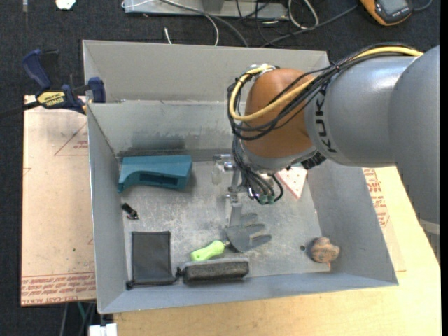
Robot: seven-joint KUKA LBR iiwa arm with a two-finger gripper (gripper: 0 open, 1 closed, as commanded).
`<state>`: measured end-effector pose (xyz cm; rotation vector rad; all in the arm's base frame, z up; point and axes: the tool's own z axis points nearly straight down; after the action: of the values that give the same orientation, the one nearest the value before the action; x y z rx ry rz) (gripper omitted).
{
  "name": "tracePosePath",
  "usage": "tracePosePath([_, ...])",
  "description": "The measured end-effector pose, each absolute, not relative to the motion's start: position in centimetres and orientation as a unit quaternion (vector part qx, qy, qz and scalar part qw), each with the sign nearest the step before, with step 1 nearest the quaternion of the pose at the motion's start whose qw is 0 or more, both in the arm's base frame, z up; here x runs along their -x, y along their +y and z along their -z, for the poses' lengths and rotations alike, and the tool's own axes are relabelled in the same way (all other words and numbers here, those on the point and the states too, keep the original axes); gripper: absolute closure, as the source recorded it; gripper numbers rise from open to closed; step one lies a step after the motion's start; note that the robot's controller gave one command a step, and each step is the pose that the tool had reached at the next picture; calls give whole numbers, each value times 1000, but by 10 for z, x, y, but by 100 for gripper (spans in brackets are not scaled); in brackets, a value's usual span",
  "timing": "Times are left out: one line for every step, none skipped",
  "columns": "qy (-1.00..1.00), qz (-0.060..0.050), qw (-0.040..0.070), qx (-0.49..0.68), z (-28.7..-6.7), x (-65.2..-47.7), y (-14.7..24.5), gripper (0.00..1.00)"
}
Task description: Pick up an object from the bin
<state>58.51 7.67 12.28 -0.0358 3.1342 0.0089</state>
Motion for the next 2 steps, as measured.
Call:
tracePosePath([1000,-3,4,28,-109,-565,74,0])
tracePosePath([999,-4,6,46,-68,-524,63,0])
